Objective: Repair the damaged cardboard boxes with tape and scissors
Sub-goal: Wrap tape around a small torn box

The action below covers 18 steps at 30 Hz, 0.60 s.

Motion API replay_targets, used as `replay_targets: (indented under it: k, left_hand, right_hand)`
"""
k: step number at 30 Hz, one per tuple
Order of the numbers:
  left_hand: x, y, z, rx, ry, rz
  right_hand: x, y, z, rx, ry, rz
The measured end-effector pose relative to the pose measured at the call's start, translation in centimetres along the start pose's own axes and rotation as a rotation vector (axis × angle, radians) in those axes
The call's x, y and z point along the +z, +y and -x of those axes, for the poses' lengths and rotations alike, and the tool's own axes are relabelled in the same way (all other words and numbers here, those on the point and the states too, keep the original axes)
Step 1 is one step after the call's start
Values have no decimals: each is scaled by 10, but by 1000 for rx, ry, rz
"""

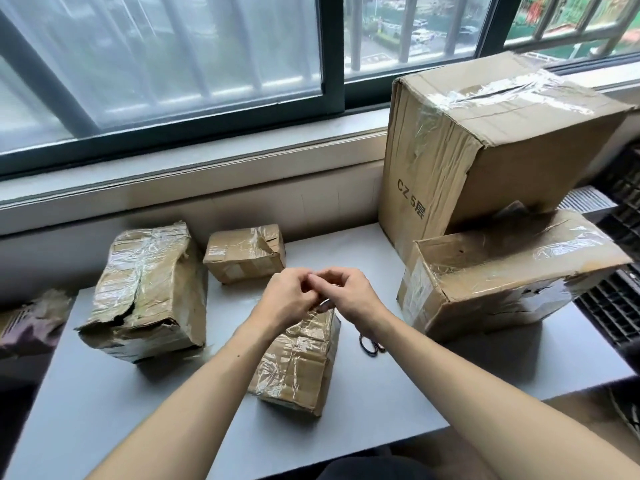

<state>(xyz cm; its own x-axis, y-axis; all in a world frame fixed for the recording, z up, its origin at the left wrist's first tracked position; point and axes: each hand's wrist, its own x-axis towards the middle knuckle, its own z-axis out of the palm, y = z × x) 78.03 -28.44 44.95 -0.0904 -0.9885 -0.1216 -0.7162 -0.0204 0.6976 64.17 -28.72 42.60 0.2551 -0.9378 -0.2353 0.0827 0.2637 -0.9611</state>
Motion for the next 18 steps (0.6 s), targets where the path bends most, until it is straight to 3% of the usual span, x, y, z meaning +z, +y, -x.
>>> replay_targets:
  k: [9,18]
  left_hand:
    - [-13,-2,23,-51,316,-161]
    - [-36,-14,62,157,540,-449]
  right_hand:
    - [32,-12,1,119,80,-211]
    - [66,-25,7,284,-45,-349]
